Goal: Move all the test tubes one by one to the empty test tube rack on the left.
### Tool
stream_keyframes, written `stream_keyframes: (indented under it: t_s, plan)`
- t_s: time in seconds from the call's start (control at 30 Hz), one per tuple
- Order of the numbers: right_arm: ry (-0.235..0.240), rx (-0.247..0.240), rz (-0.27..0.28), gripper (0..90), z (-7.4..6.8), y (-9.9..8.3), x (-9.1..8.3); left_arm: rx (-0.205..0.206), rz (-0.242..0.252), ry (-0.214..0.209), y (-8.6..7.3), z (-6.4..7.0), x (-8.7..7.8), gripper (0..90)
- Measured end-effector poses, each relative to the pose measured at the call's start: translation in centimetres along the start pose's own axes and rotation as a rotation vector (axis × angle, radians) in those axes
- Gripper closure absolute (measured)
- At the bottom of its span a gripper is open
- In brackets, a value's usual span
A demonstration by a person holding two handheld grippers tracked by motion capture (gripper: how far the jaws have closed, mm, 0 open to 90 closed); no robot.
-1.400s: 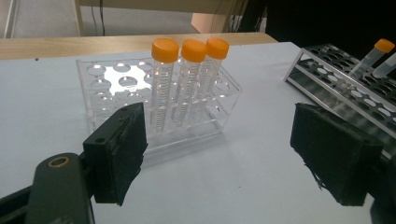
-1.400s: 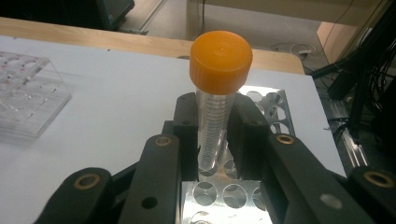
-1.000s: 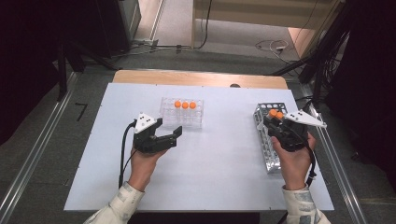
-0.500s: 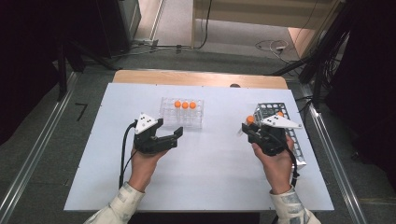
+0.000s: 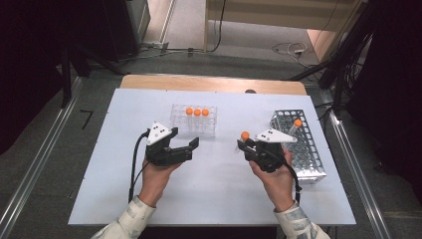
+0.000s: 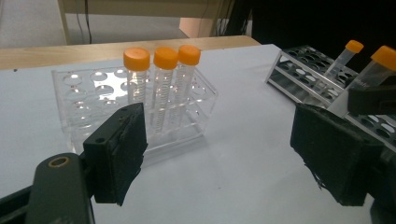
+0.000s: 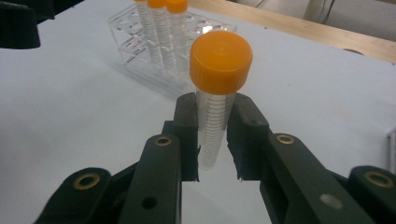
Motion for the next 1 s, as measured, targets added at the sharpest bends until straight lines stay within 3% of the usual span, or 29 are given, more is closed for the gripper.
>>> stream_keyframes:
  t_s: [0.8, 1.0]
  plan:
    - [0.087, -0.077, -0.050, 72.2, -4.5, -0.4, 3.7, 0.051, 0.003, -0.082, -0.2, 3.3, -0.4, 19.1]
    - [0.113, -0.094, -0.066, 72.1, -5.8, -0.4, 4.7, 0.068, 0.008, -0.107, -0.2, 3.9, -0.6, 22.8]
Point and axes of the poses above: each handheld gripper's, and its own axes: x roughly forward along the jaws, y roughly out of its top, z roughly to its right, the point moved 9 cm from there along x, roughly forward along the jaws, and after that the axes turned 10 degrees about y, right-handed, at the moved point
